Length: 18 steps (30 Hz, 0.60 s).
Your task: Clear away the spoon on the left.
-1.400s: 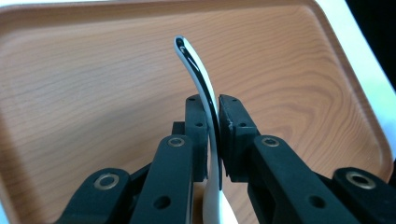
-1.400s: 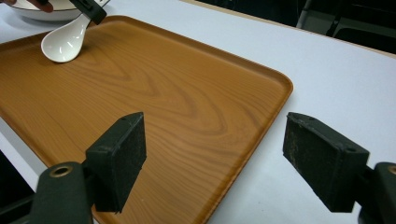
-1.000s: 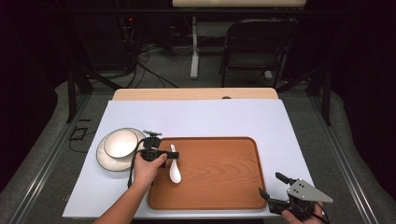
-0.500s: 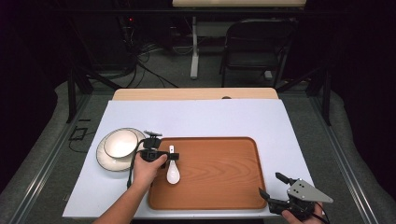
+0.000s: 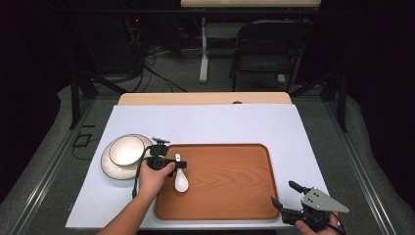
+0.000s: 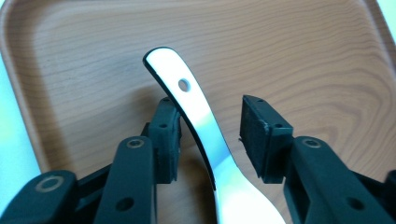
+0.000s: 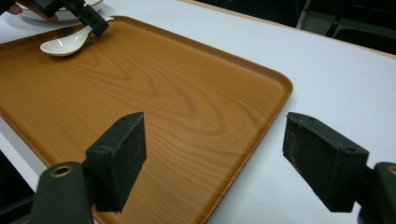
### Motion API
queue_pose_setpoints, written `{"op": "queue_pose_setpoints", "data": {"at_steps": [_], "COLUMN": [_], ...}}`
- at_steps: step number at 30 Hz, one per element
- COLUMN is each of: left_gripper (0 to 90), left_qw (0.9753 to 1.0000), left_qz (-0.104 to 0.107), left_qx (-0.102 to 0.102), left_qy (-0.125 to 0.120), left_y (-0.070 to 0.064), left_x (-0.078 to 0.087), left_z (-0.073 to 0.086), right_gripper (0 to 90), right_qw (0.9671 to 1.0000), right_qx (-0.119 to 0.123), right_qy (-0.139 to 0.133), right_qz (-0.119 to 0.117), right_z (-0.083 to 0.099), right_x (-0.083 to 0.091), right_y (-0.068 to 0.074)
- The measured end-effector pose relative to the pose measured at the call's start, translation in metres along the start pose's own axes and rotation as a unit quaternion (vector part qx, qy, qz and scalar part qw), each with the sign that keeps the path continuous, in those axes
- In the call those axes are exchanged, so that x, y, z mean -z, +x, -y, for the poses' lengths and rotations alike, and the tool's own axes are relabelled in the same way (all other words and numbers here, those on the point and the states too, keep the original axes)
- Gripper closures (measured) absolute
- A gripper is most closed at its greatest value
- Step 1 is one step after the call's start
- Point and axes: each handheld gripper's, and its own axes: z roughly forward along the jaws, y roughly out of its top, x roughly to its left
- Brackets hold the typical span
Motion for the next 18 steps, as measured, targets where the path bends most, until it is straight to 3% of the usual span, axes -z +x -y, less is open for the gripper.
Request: {"op": "queue_pose_setpoints", "data": {"at_steps": [18], "left_gripper": [50.4], "left_qw": [0.9996], "left_qz": [-0.024], "left_qx": [-0.011], "left_qy": [-0.006], "left_y": [-0.0033], "left_x": [0.0083], "left_z": [-0.0029], "right_gripper": [21.0], "right_qw": [1.0], "right_qx": [-0.001], "right_qy": [0.0], "right_qz": [0.0], "right_z": [-0.0001], "right_x": [-0.0003], "right_y": [0.0002]}}
